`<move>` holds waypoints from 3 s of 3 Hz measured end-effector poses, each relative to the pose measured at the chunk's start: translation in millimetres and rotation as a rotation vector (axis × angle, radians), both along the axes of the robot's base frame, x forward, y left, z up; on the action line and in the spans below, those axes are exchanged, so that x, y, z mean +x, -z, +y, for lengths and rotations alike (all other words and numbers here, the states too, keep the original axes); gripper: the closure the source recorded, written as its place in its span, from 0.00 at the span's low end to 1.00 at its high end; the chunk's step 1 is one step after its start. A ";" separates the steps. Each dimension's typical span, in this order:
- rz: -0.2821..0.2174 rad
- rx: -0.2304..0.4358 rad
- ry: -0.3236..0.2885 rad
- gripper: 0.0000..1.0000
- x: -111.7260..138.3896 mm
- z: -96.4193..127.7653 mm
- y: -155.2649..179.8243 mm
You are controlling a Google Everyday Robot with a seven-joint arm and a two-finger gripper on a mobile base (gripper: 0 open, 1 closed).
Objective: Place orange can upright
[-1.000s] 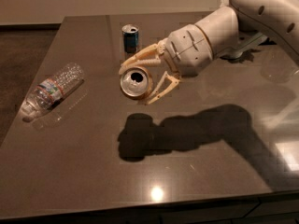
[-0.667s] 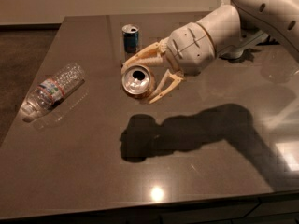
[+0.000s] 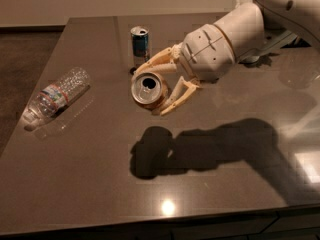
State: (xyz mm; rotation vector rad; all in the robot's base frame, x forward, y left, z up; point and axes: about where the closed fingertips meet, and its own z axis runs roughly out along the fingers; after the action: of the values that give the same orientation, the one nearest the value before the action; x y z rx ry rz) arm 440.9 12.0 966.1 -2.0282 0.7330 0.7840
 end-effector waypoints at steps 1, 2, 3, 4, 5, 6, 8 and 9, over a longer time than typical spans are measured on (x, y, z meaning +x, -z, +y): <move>0.004 -0.005 0.004 1.00 -1.1 0.3 0.2; 0.018 -0.012 0.039 1.00 -0.2 2.1 4.0; 0.053 -0.018 0.155 1.00 0.8 4.2 13.4; 0.077 -0.006 0.328 1.00 2.5 6.2 20.2; 0.082 0.043 0.453 1.00 11.3 4.3 26.8; 0.082 0.097 0.525 1.00 26.4 -0.9 29.0; 0.092 0.142 0.586 1.00 42.3 -8.6 27.7; 0.150 0.187 0.625 1.00 48.2 -8.4 24.6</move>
Offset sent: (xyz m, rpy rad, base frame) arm 0.0016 -0.0002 -0.0114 -0.0234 0.0450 -0.0915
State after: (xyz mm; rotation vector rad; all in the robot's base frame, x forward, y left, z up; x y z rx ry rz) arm 489.1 3.7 941.4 -1.4551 1.2476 0.6053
